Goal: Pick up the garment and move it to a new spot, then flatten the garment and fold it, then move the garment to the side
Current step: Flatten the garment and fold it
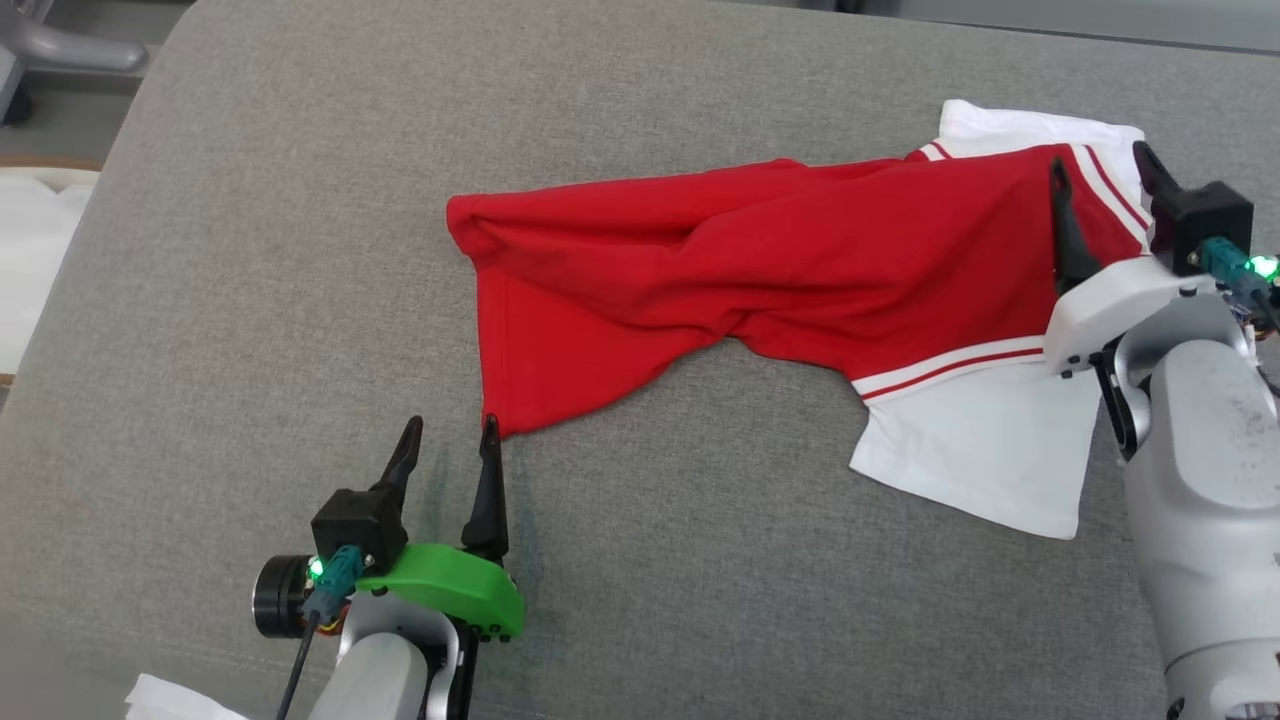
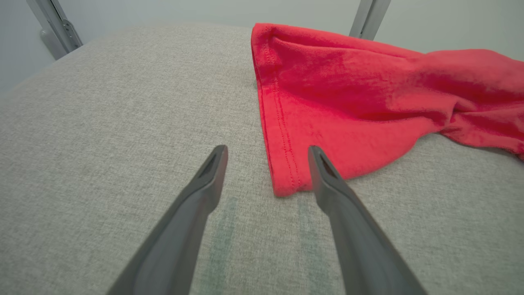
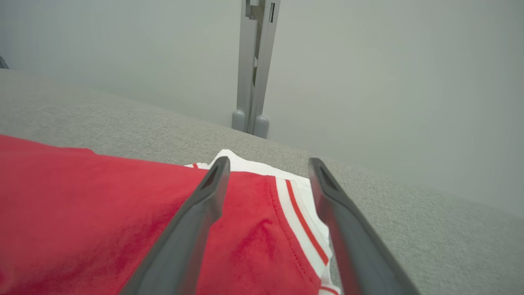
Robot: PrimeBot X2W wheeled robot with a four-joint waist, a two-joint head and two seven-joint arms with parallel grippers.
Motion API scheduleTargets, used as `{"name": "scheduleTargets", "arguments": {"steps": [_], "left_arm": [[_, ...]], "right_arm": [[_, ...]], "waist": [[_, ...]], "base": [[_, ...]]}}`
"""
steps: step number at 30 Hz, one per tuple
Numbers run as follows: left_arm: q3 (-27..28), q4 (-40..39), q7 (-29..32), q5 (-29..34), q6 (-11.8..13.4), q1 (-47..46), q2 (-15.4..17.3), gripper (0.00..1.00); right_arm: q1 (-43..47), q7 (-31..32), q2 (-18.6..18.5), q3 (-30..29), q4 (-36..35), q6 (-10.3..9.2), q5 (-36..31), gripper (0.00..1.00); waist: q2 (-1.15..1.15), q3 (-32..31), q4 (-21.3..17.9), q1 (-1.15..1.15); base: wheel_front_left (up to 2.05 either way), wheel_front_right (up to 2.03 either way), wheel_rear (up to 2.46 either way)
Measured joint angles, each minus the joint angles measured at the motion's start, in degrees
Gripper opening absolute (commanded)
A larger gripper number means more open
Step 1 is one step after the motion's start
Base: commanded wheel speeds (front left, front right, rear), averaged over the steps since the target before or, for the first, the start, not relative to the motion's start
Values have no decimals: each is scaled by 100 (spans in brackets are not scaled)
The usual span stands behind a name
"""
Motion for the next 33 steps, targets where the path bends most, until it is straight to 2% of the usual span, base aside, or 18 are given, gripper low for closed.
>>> {"name": "scheduleTargets", "arguments": {"steps": [9, 14, 21, 26, 33], "left_arm": [[423, 177, 0, 375, -89, 337, -3, 100], [620, 189, 1, 579, -113, 705, -3, 100], [845, 49, 0, 764, -143, 1161, -2, 100], [864, 15, 1, 764, -142, 1411, -2, 100], [859, -10, 0, 759, -160, 1422, -2, 100]], "right_arm": [[1624, 0, 303, 389, -1312, 0, 793, 100], [2448, 0, 377, 411, -1626, 0, 1128, 100], [3214, -1, 392, 526, -1705, 0, 1740, 100], [3574, -1, 398, 632, -1675, 0, 1860, 100], [3609, -1, 397, 733, -1650, 0, 1881, 100]], "waist": [[0, -491, -414, 0], [0, -829, -635, 0], [0, -1295, -930, 0], [0, -1527, -1098, 0], [0, -1616, -1232, 0]], "base": [[0, 0, 0], [0, 0, 0], [0, 0, 0], [0, 0, 0], [0, 0, 0]]}}
